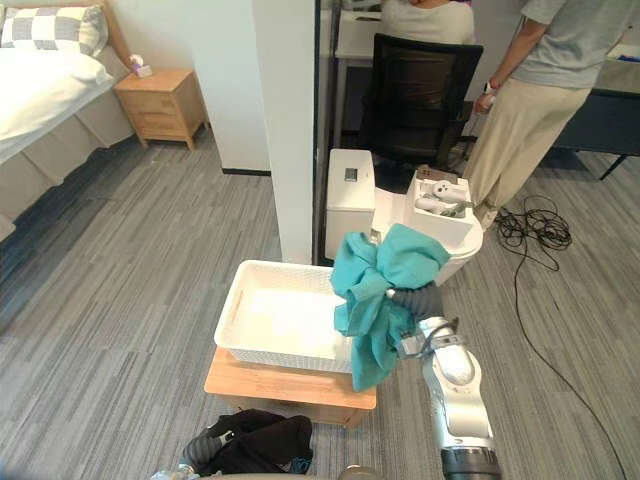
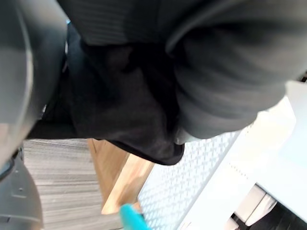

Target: Tidy the bed and pick cloth on bed and put in laundry

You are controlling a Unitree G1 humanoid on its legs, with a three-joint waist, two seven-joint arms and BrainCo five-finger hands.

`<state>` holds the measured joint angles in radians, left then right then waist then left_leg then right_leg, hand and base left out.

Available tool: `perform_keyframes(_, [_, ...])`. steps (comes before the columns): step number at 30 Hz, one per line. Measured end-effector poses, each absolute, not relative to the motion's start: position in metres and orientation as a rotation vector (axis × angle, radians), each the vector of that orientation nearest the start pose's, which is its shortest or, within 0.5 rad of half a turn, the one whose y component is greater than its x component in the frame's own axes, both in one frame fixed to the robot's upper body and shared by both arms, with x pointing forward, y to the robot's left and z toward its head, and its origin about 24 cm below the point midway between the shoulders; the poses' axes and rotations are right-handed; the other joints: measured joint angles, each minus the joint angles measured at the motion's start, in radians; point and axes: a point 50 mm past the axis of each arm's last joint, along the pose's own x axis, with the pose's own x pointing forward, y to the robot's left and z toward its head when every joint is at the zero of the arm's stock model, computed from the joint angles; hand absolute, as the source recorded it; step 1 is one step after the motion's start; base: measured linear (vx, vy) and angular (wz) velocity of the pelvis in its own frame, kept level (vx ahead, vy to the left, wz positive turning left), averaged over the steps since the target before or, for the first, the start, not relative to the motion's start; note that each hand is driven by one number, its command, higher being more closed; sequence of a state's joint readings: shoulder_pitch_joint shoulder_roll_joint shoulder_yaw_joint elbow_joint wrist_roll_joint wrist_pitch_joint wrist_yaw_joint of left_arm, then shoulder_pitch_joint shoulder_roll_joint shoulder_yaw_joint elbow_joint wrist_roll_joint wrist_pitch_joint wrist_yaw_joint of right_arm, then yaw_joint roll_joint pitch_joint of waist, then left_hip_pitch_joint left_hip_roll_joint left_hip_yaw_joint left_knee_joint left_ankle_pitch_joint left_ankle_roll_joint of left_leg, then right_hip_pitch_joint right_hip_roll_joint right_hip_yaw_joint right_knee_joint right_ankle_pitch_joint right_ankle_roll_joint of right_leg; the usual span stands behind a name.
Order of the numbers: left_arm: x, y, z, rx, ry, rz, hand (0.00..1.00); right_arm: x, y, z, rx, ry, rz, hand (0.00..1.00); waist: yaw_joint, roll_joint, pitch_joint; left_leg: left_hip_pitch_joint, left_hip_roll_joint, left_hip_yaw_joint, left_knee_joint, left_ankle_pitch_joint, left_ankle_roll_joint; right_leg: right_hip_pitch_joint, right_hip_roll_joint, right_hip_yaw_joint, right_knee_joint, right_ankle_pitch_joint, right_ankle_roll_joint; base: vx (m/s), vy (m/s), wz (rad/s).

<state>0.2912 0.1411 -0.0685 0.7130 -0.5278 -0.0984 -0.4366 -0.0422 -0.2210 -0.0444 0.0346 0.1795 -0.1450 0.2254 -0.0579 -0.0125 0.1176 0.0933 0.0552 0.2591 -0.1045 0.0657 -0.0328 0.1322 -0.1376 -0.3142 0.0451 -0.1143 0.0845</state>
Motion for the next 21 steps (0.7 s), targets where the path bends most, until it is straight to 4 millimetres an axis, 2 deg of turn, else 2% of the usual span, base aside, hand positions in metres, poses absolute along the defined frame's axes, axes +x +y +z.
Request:
perform_keyframes(6, [0.095,0.183,-0.131,-0.515,0.759,-0.071,1.0,0.289,-0.185,0.063,-0.142,-0.074,0.187,1.0,0.02,0.008,-0.01,-0.007,-0.012,-0.028,0.0,0.009,0.005,0.024,-0.004,-0.034,-0.014,0.011,0.003,0.07,-0.001,0.17])
perform_keyframes(11, [0.094,0.187,-0.13,-0.527,0.751,-0.072,1.0,0.314,-0.179,0.075,-0.174,-0.074,0.154,1.0,0.023,0.008,-0.011,-0.006,-0.018,-0.055,0.0,0.017,-0.003,0.051,-0.002,-0.07,-0.032,0.011,0.003,-0.01,-0.01,0.2])
perform_keyframes(14, [0.092,0.189,-0.13,-0.536,0.754,-0.072,1.0,0.329,-0.177,0.09,-0.177,-0.093,0.127,1.0,0.03,0.01,-0.01,-0.006,-0.018,-0.068,-0.001,0.019,-0.001,0.049,-0.001,-0.077,-0.032,0.011,0.002,-0.05,-0.004,0.07])
perform_keyframes(18, [0.097,0.192,-0.13,-0.539,0.738,-0.076,1.0,0.348,-0.183,0.125,-0.224,-0.164,0.091,1.0,0.048,0.011,-0.009,-0.007,-0.018,-0.075,-0.001,0.022,0.002,0.053,-0.002,-0.084,-0.04,0.016,0.0,-0.04,0.008,0.03])
perform_keyframes(21, [0.1,0.193,-0.129,-0.542,0.731,-0.074,1.0,0.358,-0.182,0.153,-0.228,-0.235,0.091,1.0,0.05,0.011,-0.009,-0.01,-0.019,-0.076,-0.001,0.023,0.005,0.055,-0.001,-0.085,-0.049,0.023,0.002,0.0,0.0,0.0])
